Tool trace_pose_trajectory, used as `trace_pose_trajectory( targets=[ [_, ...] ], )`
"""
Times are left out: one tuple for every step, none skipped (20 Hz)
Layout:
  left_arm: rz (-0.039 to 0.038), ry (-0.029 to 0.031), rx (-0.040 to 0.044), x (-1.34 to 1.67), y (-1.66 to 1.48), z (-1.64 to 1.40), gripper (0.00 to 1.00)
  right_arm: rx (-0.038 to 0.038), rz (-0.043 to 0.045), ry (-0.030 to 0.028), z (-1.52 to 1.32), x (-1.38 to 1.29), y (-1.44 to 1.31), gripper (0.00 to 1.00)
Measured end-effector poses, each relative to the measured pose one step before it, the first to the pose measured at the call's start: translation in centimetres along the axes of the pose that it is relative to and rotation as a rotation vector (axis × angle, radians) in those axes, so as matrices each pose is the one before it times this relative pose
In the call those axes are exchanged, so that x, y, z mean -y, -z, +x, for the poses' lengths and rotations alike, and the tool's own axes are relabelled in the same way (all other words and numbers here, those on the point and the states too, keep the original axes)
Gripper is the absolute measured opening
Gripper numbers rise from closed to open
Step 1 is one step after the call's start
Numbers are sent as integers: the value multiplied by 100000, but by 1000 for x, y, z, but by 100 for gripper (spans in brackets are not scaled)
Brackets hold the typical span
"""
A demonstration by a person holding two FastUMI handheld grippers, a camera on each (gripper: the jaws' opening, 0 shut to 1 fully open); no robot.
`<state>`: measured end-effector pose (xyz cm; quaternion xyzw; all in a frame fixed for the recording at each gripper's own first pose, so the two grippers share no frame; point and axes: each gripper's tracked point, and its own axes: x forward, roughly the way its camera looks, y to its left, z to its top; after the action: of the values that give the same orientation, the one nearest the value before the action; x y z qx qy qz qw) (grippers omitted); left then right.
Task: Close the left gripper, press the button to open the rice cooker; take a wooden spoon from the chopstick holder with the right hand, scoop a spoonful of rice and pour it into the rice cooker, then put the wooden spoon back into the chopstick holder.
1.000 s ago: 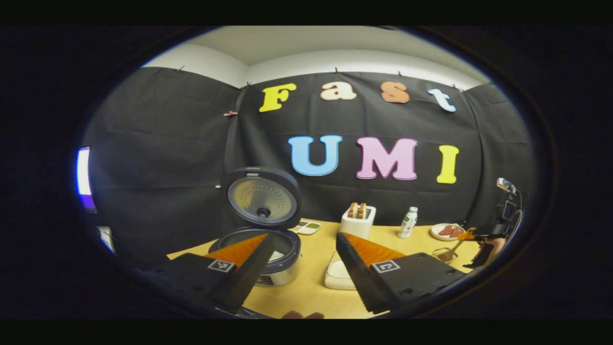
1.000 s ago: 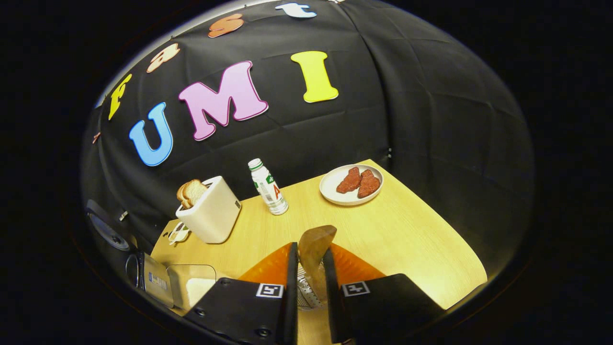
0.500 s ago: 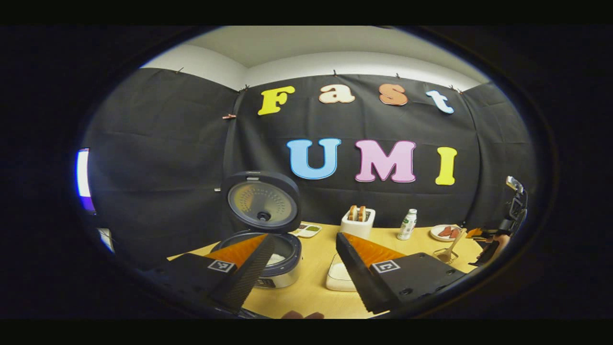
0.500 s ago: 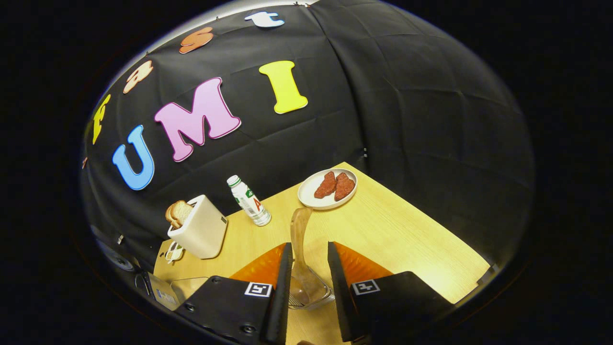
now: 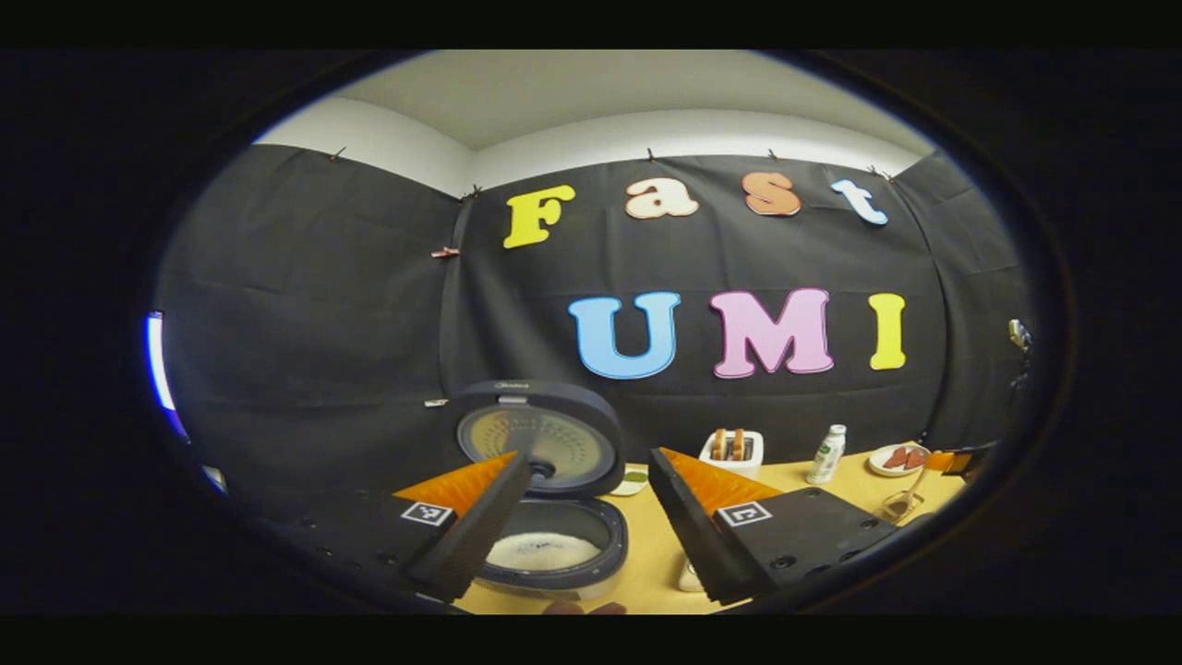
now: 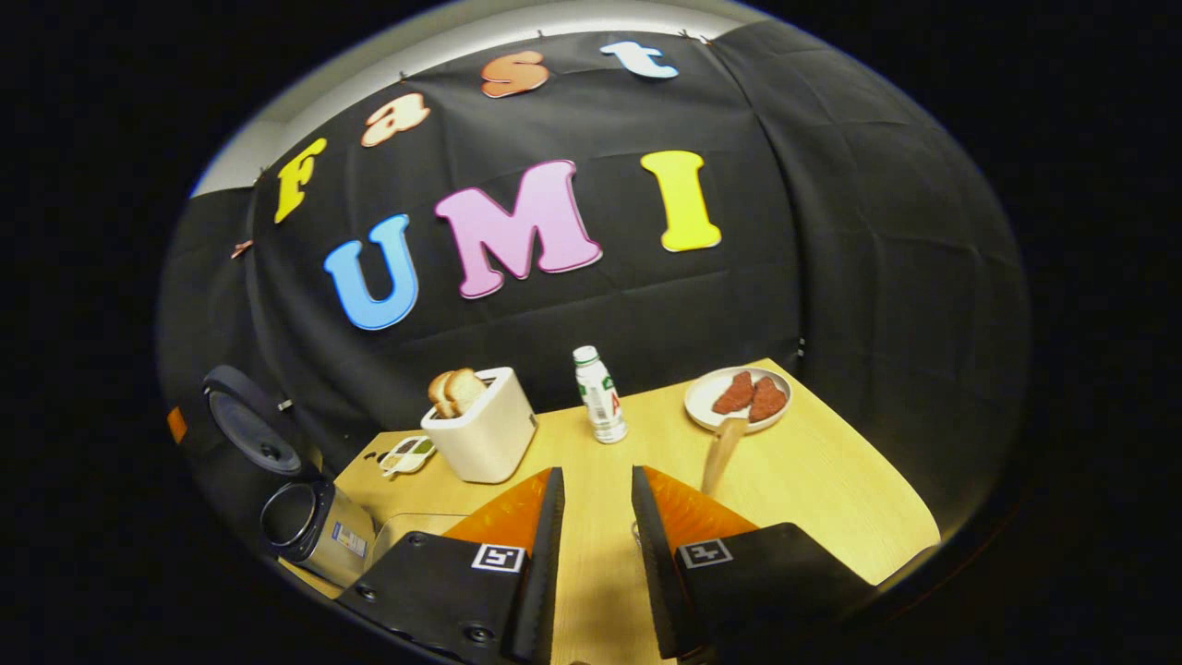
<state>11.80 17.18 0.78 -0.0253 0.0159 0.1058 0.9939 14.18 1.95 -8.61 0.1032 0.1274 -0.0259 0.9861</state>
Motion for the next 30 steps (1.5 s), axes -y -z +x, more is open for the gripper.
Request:
trace_pose_trajectory(
  targets=[
    [-181,140,693,-383,-530,1053,88,752,-2528,-2926,-100,-1188,-178,46],
    [786,-334,1661,-536,-864,1066,88,1015,-2799,-2765,-191,-1173,-236,46],
    [1645,307,1574,-372,-698,992,88,833,-2338,-2218,-73,-868,-267,46],
    [1163,63,1402,-538,-806,1177,88,922,-1528,-2504,-132,-978,-286,46],
    [-588,443,1124,-544,-718,1234,88,650,-1704,-1921,-111,-880,-224,46],
    [-1009,392,965,-504,-732,1250,88,433,-1751,-1854,-178,-736,-263,46],
    [-328,-151,649,-558,-503,1170,88,256,-1376,-2093,-54,-902,-200,46],
    [220,35,555,-474,-596,1190,88,314,-1279,-1839,-98,-873,-282,46],
    [484,329,-10,-344,-275,1019,88,506,-633,-1724,-152,-805,-230,46],
    [345,549,-470,-252,-119,1040,84,681,-727,-1856,-75,-866,-352,46],
    [-234,-116,-1153,-423,130,939,88,243,-445,-1256,-93,-611,-244,46],
    [-771,-317,-1353,-387,197,915,86,-4,-219,-1687,-117,-750,-55,46],
    [-1488,-131,-919,-344,-76,868,84,283,147,-939,44,-513,-192,46],
    [-2201,-489,-1999,-467,116,971,88,52,-121,-380,0,-315,-167,46],
    [-1972,266,-2443,-249,298,905,84,328,1,-680,-59,-396,-195,46],
    [-383,-358,-2851,-386,295,1046,88,305,-239,16,-58,-224,-196,46],
    [-668,237,-2490,-355,285,1029,88,268,93,-204,-41,-117,-31,46],
    [-642,-147,-2593,-390,531,644,88,220,110,243,-21,-72,-108,46],
    [-292,-1096,-2548,-627,482,576,89,-46,45,249,43,-9,66,46],
    [451,-2293,-1171,-627,170,427,88,-307,175,362,47,35,74,46],
    [741,-735,-1372,-346,393,235,89,-239,281,561,5,59,44,46],
    [665,165,-1530,-67,440,189,89,482,604,651,8,66,-123,46],
    [20,743,-2654,52,862,268,89,213,735,571,43,144,-110,46],
    [456,123,-2096,-66,511,-67,88,-17,539,326,-26,9,45,46],
    [420,1013,1626,109,-404,-380,92,-222,7,213,42,-36,61,46],
    [-361,19,-1034,29,356,-83,96,-400,-134,27,31,-84,75,46],
    [166,702,-110,-133,114,-58,92,-408,-91,-131,25,-101,128,46],
    [-69,1107,-484,103,184,-261,92,1,-171,-71,-15,-128,-3,46],
    [-101,821,-53,-75,209,-375,92,149,115,-333,-26,-219,-46,46],
    [-694,1113,-161,-27,115,-578,93,362,70,-428,-46,-281,-112,46]
  ],
)
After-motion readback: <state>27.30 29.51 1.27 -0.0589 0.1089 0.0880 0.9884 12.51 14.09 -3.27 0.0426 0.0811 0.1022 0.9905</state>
